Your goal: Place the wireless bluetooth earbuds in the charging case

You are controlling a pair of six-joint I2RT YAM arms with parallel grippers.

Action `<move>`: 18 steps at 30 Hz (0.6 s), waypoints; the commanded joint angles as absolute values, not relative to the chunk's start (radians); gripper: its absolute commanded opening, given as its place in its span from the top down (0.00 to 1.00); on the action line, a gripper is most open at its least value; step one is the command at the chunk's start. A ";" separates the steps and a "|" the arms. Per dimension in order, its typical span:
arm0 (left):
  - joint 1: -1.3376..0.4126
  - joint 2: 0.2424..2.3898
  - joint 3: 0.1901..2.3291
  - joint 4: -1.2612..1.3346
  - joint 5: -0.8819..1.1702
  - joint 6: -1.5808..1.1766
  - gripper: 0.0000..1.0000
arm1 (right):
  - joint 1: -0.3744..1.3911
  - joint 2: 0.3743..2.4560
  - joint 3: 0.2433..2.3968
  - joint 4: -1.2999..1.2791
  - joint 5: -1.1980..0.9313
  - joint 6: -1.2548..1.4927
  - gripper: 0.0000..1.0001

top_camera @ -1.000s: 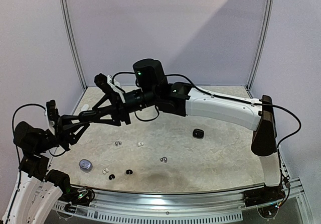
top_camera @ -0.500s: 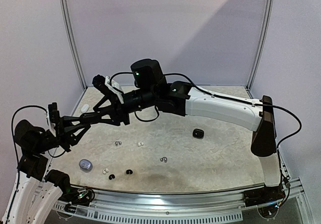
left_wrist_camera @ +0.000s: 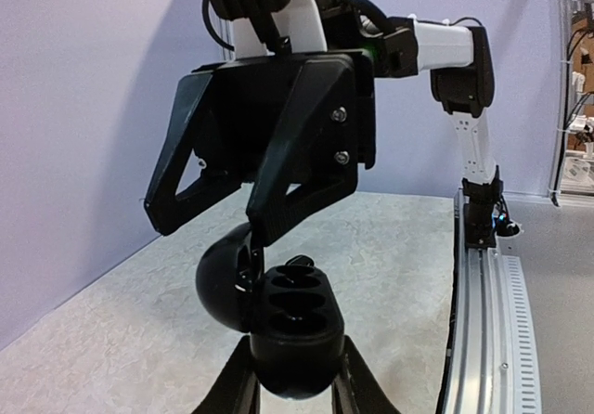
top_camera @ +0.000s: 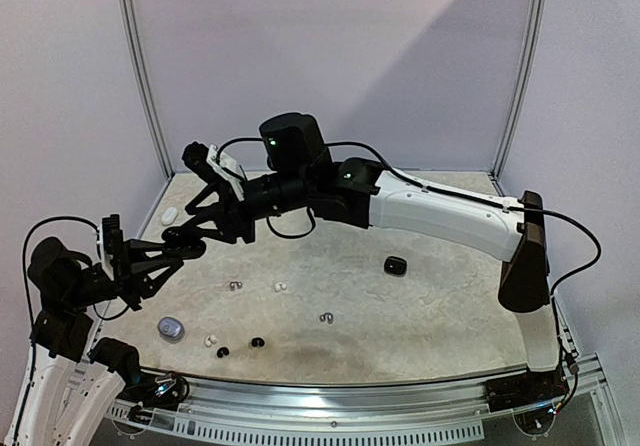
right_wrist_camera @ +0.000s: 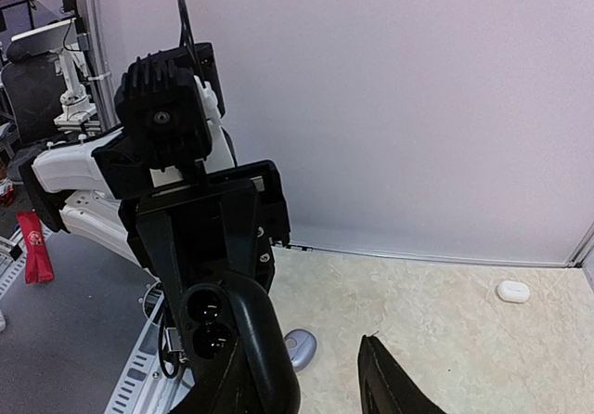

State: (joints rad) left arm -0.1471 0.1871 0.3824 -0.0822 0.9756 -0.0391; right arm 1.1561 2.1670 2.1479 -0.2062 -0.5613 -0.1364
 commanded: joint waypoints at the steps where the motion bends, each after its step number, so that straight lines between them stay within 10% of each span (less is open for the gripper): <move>1: -0.158 0.175 0.388 -0.023 0.976 -0.104 1.00 | 1.153 2.197 2.165 -0.221 -0.570 -0.135 0.58; 18: -0.157 0.229 0.351 0.139 0.894 -0.344 1.00 | 1.127 2.173 2.190 -0.154 -0.661 -0.077 0.52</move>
